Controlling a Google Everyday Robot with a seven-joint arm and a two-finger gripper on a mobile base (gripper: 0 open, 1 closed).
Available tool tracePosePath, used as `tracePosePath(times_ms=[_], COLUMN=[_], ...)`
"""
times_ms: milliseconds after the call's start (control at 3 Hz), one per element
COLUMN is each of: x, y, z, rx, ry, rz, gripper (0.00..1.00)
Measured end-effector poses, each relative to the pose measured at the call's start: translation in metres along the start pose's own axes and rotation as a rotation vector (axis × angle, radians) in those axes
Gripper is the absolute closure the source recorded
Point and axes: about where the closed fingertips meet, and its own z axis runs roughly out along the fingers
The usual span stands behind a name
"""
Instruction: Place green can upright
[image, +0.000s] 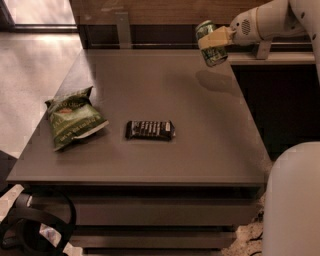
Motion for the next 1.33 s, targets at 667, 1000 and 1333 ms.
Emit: tracePosePath(times_ms=[667, 1000, 1333], x=[-0.023, -0.019, -0.011], y=[0.023, 0.035, 0.041], z=[0.002, 0.011, 0.017], rx=[-0.023, -0.024, -0.016], ry=[-0.238, -0.306, -0.326], rz=[-0.208, -0.273, -0.302], gripper=[1.0, 1.0, 1.0])
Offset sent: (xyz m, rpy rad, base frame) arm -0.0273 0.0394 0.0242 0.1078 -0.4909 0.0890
